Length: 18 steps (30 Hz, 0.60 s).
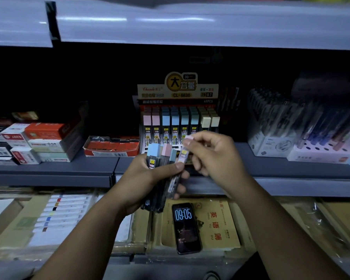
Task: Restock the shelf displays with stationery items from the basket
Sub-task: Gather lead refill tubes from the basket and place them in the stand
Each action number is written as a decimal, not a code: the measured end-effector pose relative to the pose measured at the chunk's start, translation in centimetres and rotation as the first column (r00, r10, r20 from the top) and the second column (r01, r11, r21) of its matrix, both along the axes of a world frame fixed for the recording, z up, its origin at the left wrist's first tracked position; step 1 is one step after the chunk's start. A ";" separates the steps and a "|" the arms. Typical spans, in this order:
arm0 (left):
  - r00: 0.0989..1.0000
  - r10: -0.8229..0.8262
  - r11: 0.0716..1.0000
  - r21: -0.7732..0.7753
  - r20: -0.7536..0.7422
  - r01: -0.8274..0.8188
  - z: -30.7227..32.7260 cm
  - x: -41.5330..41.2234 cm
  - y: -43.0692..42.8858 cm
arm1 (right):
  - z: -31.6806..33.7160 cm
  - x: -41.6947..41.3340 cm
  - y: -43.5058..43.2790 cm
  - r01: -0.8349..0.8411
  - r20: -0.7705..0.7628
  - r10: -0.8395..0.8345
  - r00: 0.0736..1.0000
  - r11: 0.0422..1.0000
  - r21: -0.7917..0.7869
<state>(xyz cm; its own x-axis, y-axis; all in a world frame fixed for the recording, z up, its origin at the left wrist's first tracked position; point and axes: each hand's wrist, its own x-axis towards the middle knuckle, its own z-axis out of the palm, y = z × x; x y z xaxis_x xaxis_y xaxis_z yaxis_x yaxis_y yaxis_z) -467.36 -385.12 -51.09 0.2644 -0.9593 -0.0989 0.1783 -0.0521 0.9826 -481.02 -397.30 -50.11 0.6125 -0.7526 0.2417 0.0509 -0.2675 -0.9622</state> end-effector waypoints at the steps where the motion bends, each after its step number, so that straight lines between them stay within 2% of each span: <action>1: 1.000 0.002 1.000 -0.001 0.001 -0.002 0.0 0.1 0.1 | 0.3 0.1 0.0 0.014 0.053 -0.015 0.998 1.000 0.015; 5: 0.997 0.082 0.997 0.010 -0.002 -0.082 0.1 0.6 0.4 | 1.1 0.8 0.6 0.074 0.234 -0.081 0.969 0.996 0.040; 12: 0.970 0.240 0.971 0.005 -0.029 -0.240 -0.4 1.8 1.4 | 1.7 2.2 1.2 0.132 0.390 -0.109 0.915 0.991 -0.032; 15: 0.963 0.264 0.964 0.003 -0.047 -0.264 -0.4 2.5 2.2 | 1.4 3.3 1.2 0.128 0.388 -0.090 0.917 0.989 -0.073; 18: 0.963 0.260 0.965 0.003 -0.063 -0.261 -0.4 3.1 2.8 | 0.9 4.2 1.5 0.128 0.323 -0.060 0.945 0.972 -0.195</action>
<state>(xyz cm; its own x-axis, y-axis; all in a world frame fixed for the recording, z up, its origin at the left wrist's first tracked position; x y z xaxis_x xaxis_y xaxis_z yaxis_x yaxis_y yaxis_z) -464.29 -382.34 -51.51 0.4986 -0.8588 -0.1181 0.2459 0.0094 0.9692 -476.83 -395.79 -49.23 0.4093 -0.7140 0.5680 0.3044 -0.4800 -0.8228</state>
